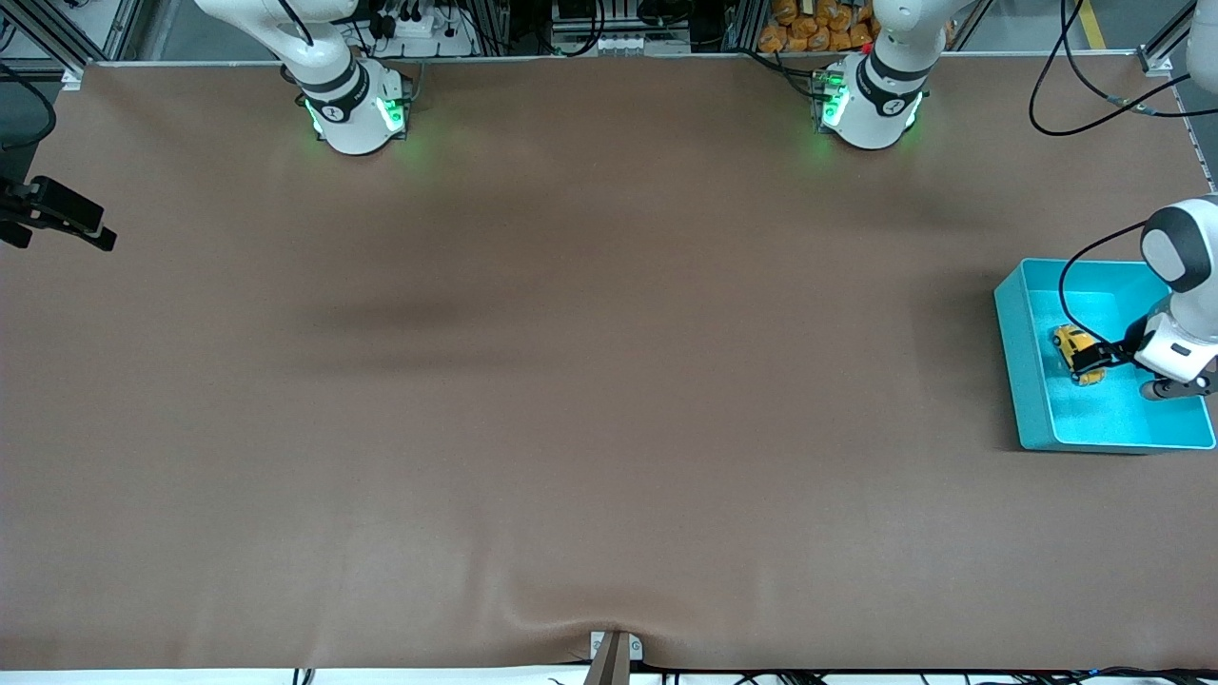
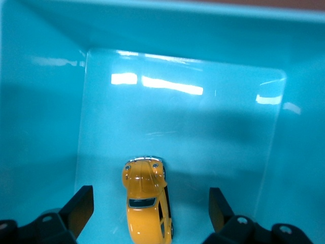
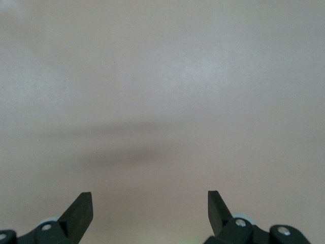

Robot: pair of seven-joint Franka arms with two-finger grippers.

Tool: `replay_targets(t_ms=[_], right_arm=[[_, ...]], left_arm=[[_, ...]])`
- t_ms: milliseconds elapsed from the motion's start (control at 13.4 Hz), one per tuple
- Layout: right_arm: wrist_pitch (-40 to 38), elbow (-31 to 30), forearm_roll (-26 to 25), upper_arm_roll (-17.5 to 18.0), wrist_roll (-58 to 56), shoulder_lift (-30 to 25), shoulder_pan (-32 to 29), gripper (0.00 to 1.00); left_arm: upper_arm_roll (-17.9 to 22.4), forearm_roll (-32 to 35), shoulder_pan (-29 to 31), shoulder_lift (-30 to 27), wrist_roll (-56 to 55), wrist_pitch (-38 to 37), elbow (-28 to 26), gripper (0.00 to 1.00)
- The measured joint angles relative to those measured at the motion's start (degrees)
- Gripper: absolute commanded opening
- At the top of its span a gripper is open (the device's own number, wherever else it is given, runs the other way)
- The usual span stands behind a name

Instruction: Wind and store yellow beetle car

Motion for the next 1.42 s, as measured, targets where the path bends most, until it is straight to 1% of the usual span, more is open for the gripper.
replay_targets(t_ms=[224,448,523,672,747,971,1120,1195,1419], right_arm=[[-1.2,0.1,-0.1,-0.1,0.0,0.0,-0.3,1.00],[-1.8,0.3,-0.1,0.0,0.0,0.0,-0.3,1.00],[-2.2,0.5,-0.1,0.0,0.0,0.0,-0.3,1.00],[-2.6,1.1,-0.1,-0.1,0.0,0.0,-0.4,1.00],[-2.7,1.2,-0.1,0.0,0.0,-0.1,-0.4,1.00],[-2.8,1.4,-0.1,0.0,0.0,0.0,-0.4,1.00],[-2.8,1.8,-0.1,0.0,0.0,-0.1,-0.4,1.00],[-2.8,2.1,-0.1,-0.1,0.0,-0.1,-0.4,1.00],[-2.9,2.3,-0.1,-0.1,0.0,-0.1,-0.4,1.00]], left_arm=[[-0.1,0.0,-3.7,-5.7,0.0,-10.3,3.5,1.00],[-0.5,-0.4,-9.0,-12.4,0.0,-21.5,8.1,1.00],[-0.5,-2.3,-11.0,-14.6,0.0,-24.5,9.3,1.00],[-0.6,-9.6,-14.4,-19.0,0.0,-31.4,11.8,1.00],[-0.5,-11.7,-15.4,-20.9,0.0,-35.2,13.3,1.00],[-0.4,-12.8,-19.1,-24.0,-0.2,-47.3,20.8,1.00],[-0.5,-12.9,-21.4,-24.5,-0.4,-50.2,25.0,1.00],[-0.5,-12.9,-22.3,-24.8,-0.4,-50.6,26.0,1.00],[-1.2,-13.0,-25.1,-25.2,-3.4,-50.8,26.5,1.00]])
